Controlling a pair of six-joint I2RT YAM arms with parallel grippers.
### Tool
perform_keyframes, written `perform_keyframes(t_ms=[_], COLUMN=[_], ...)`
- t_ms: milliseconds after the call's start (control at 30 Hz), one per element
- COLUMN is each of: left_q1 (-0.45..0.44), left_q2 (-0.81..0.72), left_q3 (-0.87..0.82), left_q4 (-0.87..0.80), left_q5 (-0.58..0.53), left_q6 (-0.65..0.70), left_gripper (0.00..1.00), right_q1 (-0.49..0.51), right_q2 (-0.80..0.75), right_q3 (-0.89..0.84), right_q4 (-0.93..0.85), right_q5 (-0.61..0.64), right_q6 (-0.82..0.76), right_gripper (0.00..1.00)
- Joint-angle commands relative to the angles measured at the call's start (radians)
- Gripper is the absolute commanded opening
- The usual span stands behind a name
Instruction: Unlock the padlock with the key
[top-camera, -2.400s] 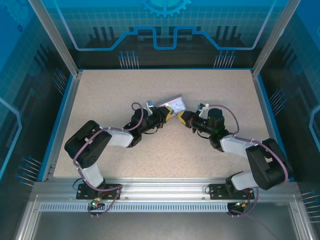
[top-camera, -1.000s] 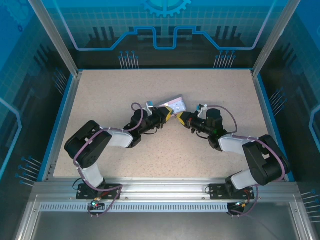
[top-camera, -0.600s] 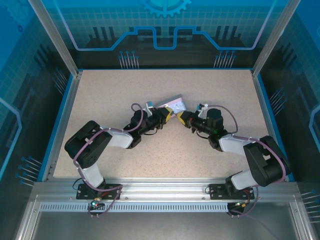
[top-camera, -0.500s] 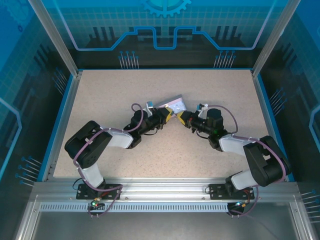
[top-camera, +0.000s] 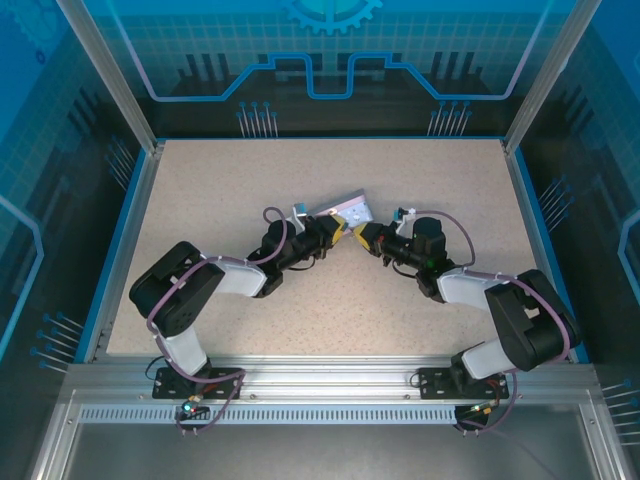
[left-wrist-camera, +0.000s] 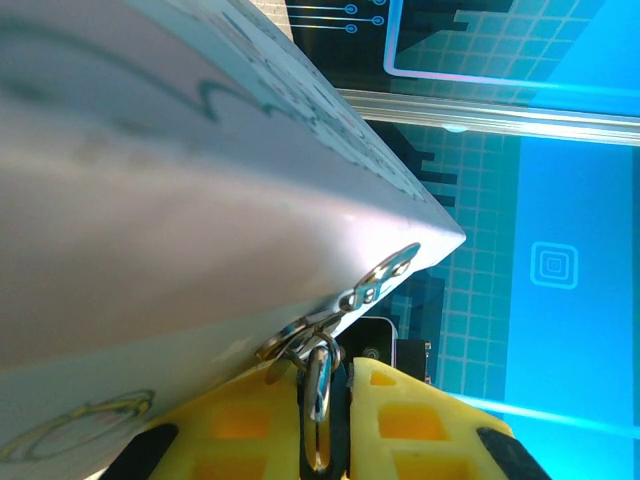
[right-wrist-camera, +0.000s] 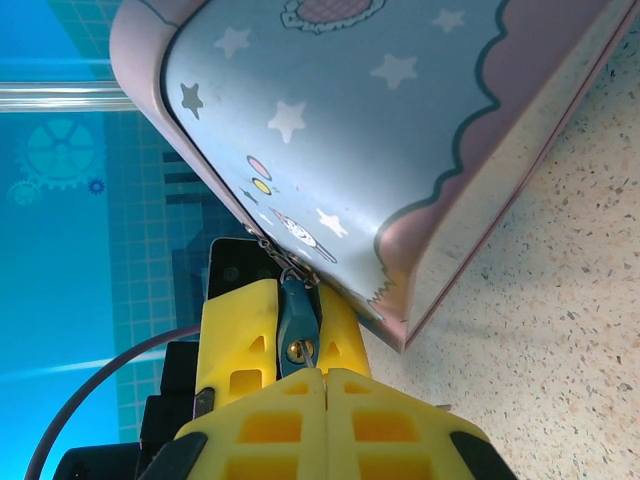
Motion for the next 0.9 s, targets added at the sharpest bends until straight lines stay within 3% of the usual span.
perform_keyframes(t_ms=[0, 233, 633, 867], left_q1=[-0.015, -0.019, -0.028, -0.036], left_q2=[-0.016, -0.008, 0.006, 0.007], left_q3=[0.02, 0.02, 0.017, 0.029], left_q4=[0.114, 0.116, 0.107, 0.101], left_q5=[0.016, 0.025, 0.036, 0.044], left_q6=[-0.015, -0.01, 0.004, 0.005], left_gripper=[0.0, 0.0, 0.0, 0.0], right_q1=[0.003, 0.01, 0.015, 0.032], right_q2=[0.016, 0.025, 0.055, 0.048], right_q3=[0.014, 0.056, 0.075, 0.108], right_q4=[0.034, 0.011, 0.103, 0.046], right_q5=[-0.004, -0.027, -0.032, -0.027], right_q6=[-0.016, -0.056, 0.093, 0.069], right_gripper=[0.0, 0.0, 0.0, 0.0])
